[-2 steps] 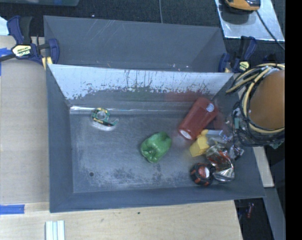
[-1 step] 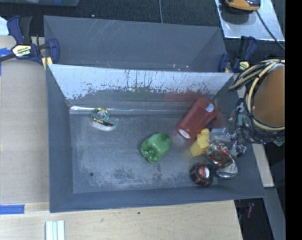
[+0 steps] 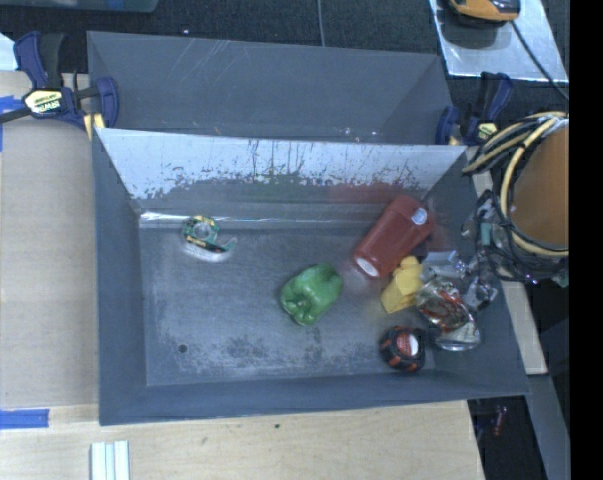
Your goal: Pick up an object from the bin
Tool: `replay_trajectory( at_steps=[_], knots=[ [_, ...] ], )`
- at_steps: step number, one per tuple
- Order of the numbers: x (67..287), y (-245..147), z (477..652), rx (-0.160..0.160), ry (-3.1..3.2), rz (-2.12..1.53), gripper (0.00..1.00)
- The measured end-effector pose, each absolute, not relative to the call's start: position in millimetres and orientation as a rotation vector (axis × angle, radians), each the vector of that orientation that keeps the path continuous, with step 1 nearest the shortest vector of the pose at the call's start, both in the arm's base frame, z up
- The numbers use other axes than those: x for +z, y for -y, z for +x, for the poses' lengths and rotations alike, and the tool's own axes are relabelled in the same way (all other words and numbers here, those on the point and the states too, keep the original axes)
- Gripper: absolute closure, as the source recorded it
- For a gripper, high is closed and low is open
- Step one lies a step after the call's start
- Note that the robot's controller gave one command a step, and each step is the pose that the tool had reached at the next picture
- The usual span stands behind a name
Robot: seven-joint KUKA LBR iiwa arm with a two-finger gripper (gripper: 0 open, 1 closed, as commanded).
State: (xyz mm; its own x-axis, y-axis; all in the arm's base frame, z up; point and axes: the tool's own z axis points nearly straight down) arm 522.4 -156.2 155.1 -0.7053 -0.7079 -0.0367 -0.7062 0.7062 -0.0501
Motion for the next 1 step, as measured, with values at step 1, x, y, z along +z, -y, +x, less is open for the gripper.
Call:
replay_trajectory(
  at_steps=[1],
  knots=[
    [162.8,156.1,523.4,-0.053,-2.85,-1.179,1.0]
  ],
)
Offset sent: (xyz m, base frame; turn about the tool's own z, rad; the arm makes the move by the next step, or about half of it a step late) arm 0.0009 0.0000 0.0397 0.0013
